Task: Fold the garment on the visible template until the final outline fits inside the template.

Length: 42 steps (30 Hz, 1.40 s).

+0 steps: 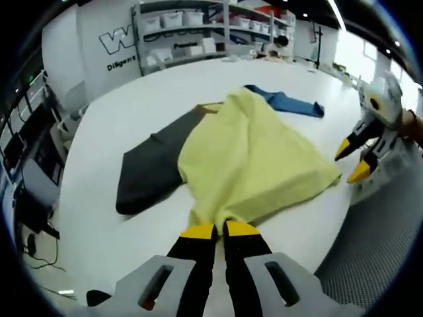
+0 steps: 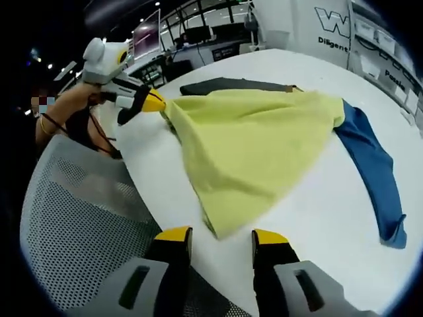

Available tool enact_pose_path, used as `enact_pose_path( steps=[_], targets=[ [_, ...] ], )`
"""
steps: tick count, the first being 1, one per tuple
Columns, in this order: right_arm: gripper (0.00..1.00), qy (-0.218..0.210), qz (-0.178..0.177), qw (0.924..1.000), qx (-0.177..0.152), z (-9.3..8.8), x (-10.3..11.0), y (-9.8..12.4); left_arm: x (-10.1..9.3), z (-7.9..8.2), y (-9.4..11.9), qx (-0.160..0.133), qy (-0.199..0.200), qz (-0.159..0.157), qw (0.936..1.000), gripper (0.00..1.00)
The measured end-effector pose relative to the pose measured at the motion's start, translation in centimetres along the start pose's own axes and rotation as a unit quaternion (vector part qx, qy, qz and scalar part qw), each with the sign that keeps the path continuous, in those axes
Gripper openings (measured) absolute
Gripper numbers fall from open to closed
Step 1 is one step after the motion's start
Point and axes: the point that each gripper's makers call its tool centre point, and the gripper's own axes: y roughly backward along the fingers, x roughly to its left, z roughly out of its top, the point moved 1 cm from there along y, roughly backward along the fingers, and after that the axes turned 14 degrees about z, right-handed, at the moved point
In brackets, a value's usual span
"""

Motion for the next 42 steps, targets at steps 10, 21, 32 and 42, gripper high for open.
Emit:
enact_pose_path(
  steps=[10,21,32,42],
  targets=[
    [0.15,0.018,-0.015,0.9997,0.003,0.2,-0.7,-0.2,-0.1,-0.2,-0.1,0.004,-0.009,-0.003,0.9999,0.06],
    [0.00,0.055,-0.005,0.9981,0.026,-0.2,-0.4,-0.5,-0.5,-0.4,0.0,0.009,-0.021,-0.010,0.9997,0.06],
    [0.00,0.049,-0.023,0.9985,-0.005,1.7,-1.0,2.0,-1.0,0.1,0.1,0.007,-0.047,-0.009,0.9988,0.06],
    [0.00,0.069,-0.035,0.9962,-0.041,5.7,-1.2,3.7,-1.7,0.5,0.3,0.000,-0.058,-0.014,0.9982,0.06]
  ],
)
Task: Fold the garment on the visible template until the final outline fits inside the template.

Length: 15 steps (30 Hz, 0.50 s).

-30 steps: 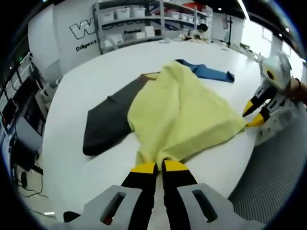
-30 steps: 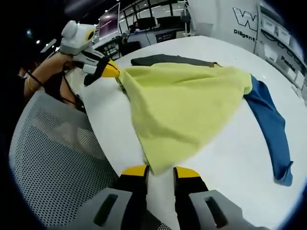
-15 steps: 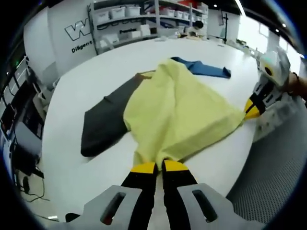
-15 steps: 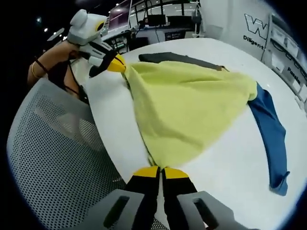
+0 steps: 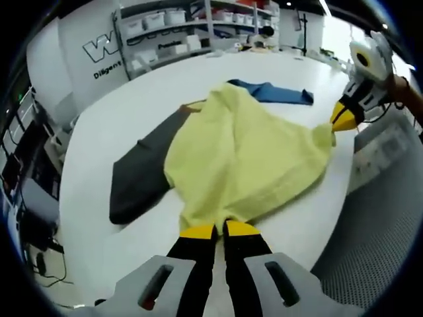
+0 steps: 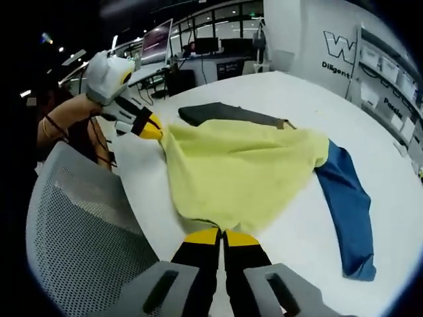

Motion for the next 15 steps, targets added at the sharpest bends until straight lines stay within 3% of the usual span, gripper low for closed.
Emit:
enact_pose_path(
  steps=[6,9,15],
  targets=[
    [0.00,0.011,0.000,0.9999,-0.004,2.2,-0.5,-0.8,-0.1,0.3,0.2,-0.008,-0.003,-0.002,1.0000,0.06],
    [0.00,0.026,0.004,0.9996,0.011,2.7,-0.8,-0.7,0.1,0.6,0.5,-0.012,0.001,-0.002,0.9999,0.06],
    [0.00,0.048,0.015,0.9986,0.015,3.3,-1.2,1.9,0.5,2.2,1.8,-0.031,-0.003,-0.004,0.9995,0.06]
  ],
)
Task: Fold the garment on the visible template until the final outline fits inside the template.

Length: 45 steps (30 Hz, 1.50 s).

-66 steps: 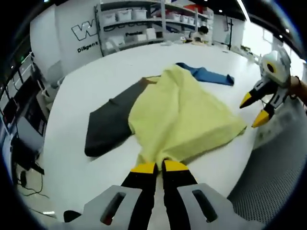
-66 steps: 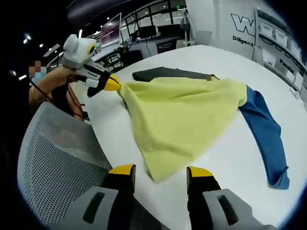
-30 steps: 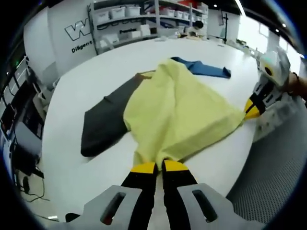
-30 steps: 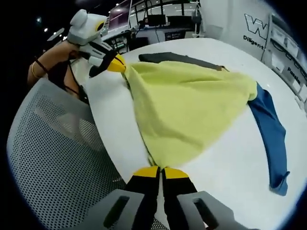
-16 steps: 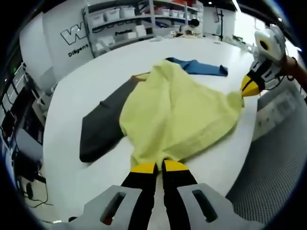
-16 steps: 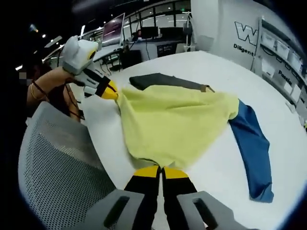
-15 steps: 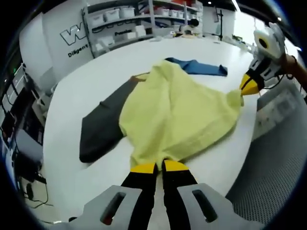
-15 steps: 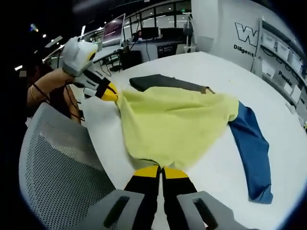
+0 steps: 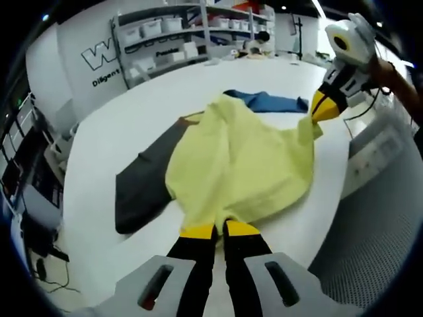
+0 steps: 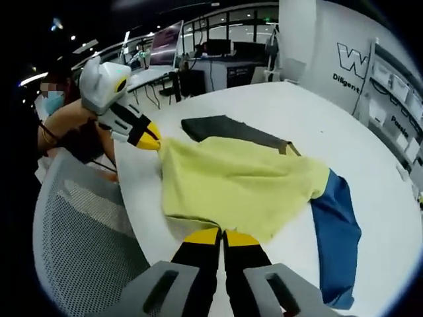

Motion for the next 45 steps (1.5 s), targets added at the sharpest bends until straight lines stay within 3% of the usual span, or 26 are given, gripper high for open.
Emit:
enact_pose_path(
  steps=[4,8,9,12,13,17,21,23,27,32,38,39,45],
  targets=[
    [0.00,0.024,0.007,0.9995,0.022,-1.0,-0.2,1.9,0.2,1.2,0.7,-0.014,0.001,-0.002,0.9999,0.06],
    [0.00,0.033,0.005,0.9993,0.017,-1.2,-0.7,4.0,-0.1,2.5,1.4,-0.028,0.004,-0.015,0.9995,0.06],
    [0.00,0.056,0.006,0.9981,0.024,-1.3,-0.8,4.2,-0.3,2.7,1.6,-0.029,0.003,-0.020,0.9994,0.06],
    [0.00,0.133,0.028,0.9882,0.070,-2.6,-0.3,4.6,-1.8,3.0,2.1,-0.031,-0.023,-0.050,0.9980,0.06],
    [0.00,0.151,0.038,0.9852,0.072,-2.8,0.0,4.4,-2.2,2.8,2.3,-0.030,-0.035,-0.059,0.9972,0.06],
    [0.00,0.187,0.104,0.9731,0.085,-4.5,2.4,2.6,-3.4,1.6,2.5,-0.014,-0.073,-0.079,0.9942,0.06],
    [0.00,0.211,0.141,0.9598,0.121,-6.8,3.5,0.5,-4.2,0.6,2.5,-0.005,-0.081,-0.089,0.9928,0.06],
    [0.00,0.211,0.150,0.9557,0.140,-7.7,3.9,-0.5,-4.5,0.2,2.7,-0.002,-0.091,-0.094,0.9914,0.06],
    [0.00,0.202,0.169,0.9540,0.143,-8.5,4.4,-2.2,-5.0,-0.7,2.7,0.006,-0.101,-0.101,0.9897,0.06],
    [0.00,0.190,0.186,0.9508,0.159,-9.8,4.9,-3.4,-5.4,-2.4,2.8,0.034,-0.128,-0.112,0.9849,0.06],
    [0.00,0.181,0.183,0.9467,0.193,-11.4,4.5,-3.2,-5.7,-4.6,2.6,0.069,-0.147,-0.127,0.9784,0.06],
    [0.00,0.171,0.175,0.9462,0.211,-12.0,4.1,-2.7,-5.8,-4.9,2.5,0.072,-0.149,-0.130,0.9777,0.06],
    [0.00,0.151,0.160,0.9480,0.230,-13.3,3.2,-1.6,-6.2,-5.8,1.8,0.085,-0.144,-0.133,0.9768,0.06]
  ],
)
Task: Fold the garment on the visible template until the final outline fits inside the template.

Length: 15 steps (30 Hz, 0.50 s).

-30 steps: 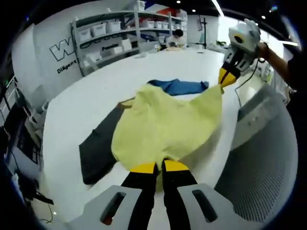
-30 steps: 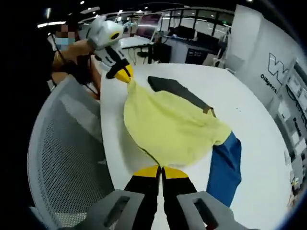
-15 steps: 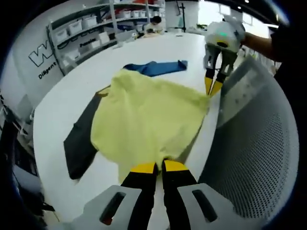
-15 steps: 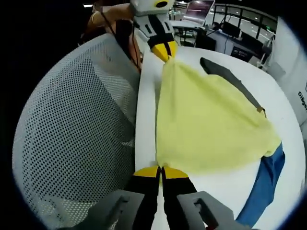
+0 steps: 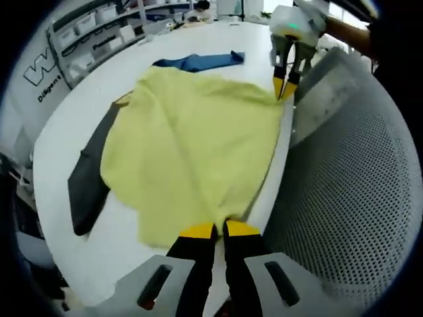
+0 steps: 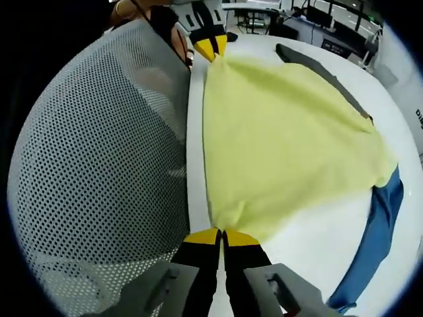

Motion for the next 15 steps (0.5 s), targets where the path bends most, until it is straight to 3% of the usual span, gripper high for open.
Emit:
enact_pose_path(
  steps=[9,15],
  targets=[
    [0.00,-0.045,0.001,0.9989,-0.010,-1.2,0.4,0.5,-1.6,0.0,-0.7,-0.001,-0.005,-0.018,0.9998,0.06],
    [0.00,-0.068,-0.011,0.9976,0.004,-2.6,0.1,1.0,-2.8,0.5,-0.7,-0.013,0.000,-0.040,0.9991,0.07]
  ],
)
